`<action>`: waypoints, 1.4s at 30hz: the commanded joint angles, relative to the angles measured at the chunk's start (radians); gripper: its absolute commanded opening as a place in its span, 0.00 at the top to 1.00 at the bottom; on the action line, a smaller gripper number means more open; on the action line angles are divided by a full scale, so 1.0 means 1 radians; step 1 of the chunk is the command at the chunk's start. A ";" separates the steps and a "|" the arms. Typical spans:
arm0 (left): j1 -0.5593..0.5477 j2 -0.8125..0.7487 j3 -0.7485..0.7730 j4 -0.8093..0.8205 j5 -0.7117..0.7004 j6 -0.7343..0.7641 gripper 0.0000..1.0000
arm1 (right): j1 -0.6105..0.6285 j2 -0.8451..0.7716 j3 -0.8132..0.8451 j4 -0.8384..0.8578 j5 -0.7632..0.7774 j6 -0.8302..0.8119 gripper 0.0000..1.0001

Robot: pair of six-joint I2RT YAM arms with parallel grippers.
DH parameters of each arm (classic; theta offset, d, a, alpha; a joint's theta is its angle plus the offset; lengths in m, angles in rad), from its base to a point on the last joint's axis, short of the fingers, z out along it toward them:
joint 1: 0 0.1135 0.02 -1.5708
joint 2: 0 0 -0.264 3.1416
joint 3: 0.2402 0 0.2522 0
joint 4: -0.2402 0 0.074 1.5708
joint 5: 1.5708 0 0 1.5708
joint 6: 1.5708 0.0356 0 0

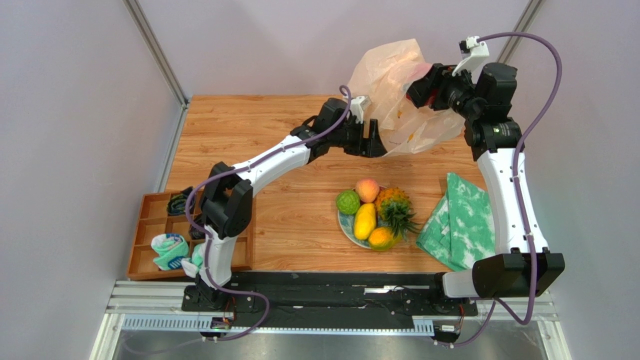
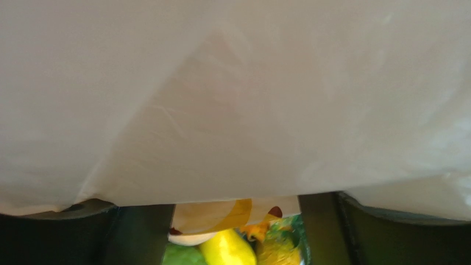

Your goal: Take the fake fruits out of the plastic bag

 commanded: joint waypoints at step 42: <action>0.093 -0.019 0.034 0.194 0.199 -0.081 0.01 | -0.142 0.136 -0.493 -0.268 0.280 -0.566 0.00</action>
